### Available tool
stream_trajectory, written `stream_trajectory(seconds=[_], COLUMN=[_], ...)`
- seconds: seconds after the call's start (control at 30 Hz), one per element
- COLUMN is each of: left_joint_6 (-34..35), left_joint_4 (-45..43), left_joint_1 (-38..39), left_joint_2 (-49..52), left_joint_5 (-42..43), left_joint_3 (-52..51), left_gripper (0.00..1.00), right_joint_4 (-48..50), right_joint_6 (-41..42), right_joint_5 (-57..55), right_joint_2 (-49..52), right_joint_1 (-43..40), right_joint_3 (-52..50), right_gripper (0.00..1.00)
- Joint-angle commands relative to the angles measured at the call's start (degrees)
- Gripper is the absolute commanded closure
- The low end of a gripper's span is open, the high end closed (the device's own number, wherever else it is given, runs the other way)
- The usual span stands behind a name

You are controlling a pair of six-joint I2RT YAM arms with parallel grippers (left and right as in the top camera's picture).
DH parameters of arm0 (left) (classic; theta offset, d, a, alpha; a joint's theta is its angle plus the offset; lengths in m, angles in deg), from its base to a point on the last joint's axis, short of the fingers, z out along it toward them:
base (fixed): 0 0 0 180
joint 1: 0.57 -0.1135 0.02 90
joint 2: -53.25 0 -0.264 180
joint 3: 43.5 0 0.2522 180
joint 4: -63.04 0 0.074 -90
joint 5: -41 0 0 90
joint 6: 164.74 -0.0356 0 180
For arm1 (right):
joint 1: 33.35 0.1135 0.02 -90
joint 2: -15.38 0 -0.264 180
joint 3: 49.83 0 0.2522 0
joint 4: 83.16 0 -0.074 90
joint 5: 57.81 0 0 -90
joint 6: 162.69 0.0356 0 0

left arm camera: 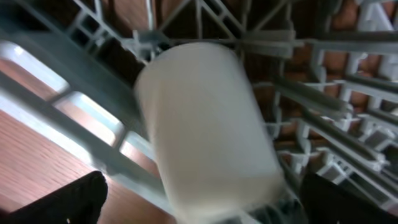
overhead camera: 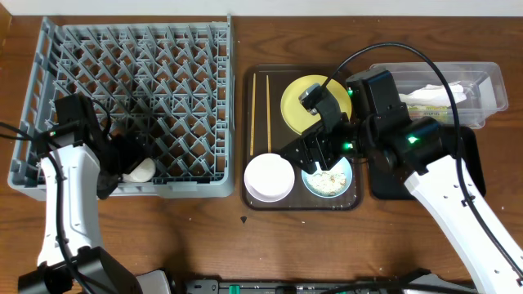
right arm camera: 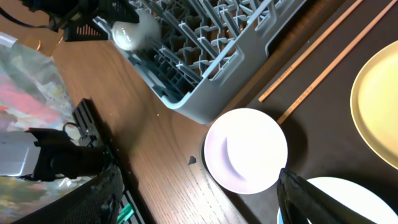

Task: Sort waste into correct bins and load items into the dishwasher
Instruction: 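Grasp the blue bowl of rice with the right gripper and lift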

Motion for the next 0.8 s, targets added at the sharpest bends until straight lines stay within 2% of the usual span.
stream_trajectory(seconds=[0.0,0.23,0.37,0.57,0.77], left_joint_6=[-0.94,-5.35,-10.23,-20.37,-20.68], left_joint_4=[2.27,5.46,5.64,5.86,6.34], left_joint_1=[-0.28,0.87,3.17,9.84,14.58], left_joint_2=[-2.23,-9.66,-15.10,-22.18,-26.64], left_joint_5=[4.76,8.37,14.47,26.45,26.75], left_joint_3=[5.01,11.10,11.10,11.10,11.10], left_gripper=[0.00,0.00,0.01,0.01,0.00], right_joint_4=[-0.68,-2.99,-5.18,-4.37,-2.86], right_joint_6=[0.92,9.57,18.36,25.55,35.34], right_joint_5=[-1.86,-13.84,-18.34,-25.29,-41.11], right_joint_2=[-0.15,-0.15,0.39,4.79,13.62], right_joint_1=[0.70,1.40,2.51,8.44,11.63], right_joint_3=[0.22,0.07,-0.15,-4.31,-7.76], right_gripper=[0.23,0.24,0.34,0.40,0.46])
